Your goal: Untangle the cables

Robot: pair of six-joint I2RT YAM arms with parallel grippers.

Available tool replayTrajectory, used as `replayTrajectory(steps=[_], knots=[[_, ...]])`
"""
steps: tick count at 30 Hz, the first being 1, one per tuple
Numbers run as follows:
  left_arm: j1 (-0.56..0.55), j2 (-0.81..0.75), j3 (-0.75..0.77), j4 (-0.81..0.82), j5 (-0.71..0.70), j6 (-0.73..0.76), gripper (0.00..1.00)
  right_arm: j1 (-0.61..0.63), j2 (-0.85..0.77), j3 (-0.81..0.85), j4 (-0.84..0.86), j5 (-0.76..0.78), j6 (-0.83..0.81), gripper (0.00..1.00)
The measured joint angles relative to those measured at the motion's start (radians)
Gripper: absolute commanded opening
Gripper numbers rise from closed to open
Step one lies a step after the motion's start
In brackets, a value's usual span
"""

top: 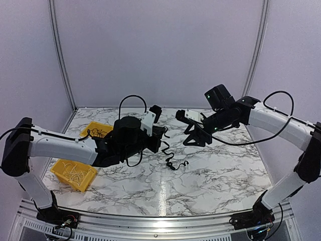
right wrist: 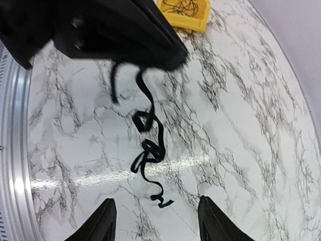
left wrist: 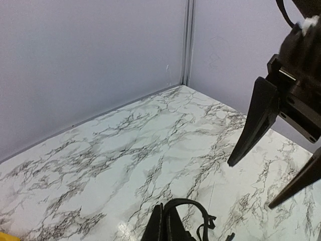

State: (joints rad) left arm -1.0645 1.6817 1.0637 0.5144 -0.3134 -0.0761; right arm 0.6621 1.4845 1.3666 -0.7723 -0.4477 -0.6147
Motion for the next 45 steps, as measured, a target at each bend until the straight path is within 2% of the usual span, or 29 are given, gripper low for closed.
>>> replayTrajectory(steps=[3,9,13,20,22,25,29,33,37,45], knots=[[0.007,-0.027,-0.073,0.002,-0.046,-0.047,0.00,-0.046,0.021,-0.098,0.057,0.048,-0.015,0.60],[0.016,-0.063,-0.177,0.005,-0.100,-0.120,0.00,-0.066,0.181,-0.214,0.145,0.131,-0.064,0.64],[0.018,-0.080,-0.203,0.006,-0.116,-0.142,0.00,-0.066,0.261,-0.232,0.167,0.161,-0.091,0.65],[0.018,-0.093,-0.206,0.019,-0.126,-0.153,0.00,-0.066,0.295,-0.230,0.237,0.182,-0.124,0.63],[0.018,-0.094,-0.208,0.023,-0.129,-0.154,0.00,-0.066,0.309,-0.230,0.250,0.180,-0.132,0.56],[0.019,-0.095,-0.211,0.027,-0.134,-0.154,0.00,-0.066,0.337,-0.229,0.259,0.169,-0.156,0.38],[0.023,-0.098,-0.217,0.028,-0.134,-0.154,0.00,-0.065,0.365,-0.221,0.260,0.144,-0.179,0.02],[0.035,-0.126,-0.234,0.029,-0.144,-0.147,0.00,-0.065,0.365,-0.221,0.261,0.132,-0.186,0.00],[0.060,-0.237,-0.287,0.019,-0.174,-0.125,0.00,-0.075,0.356,-0.230,0.262,0.132,-0.188,0.00],[0.143,-0.612,-0.304,-0.135,-0.329,-0.042,0.00,-0.175,0.327,-0.249,0.250,0.193,-0.180,0.00]])
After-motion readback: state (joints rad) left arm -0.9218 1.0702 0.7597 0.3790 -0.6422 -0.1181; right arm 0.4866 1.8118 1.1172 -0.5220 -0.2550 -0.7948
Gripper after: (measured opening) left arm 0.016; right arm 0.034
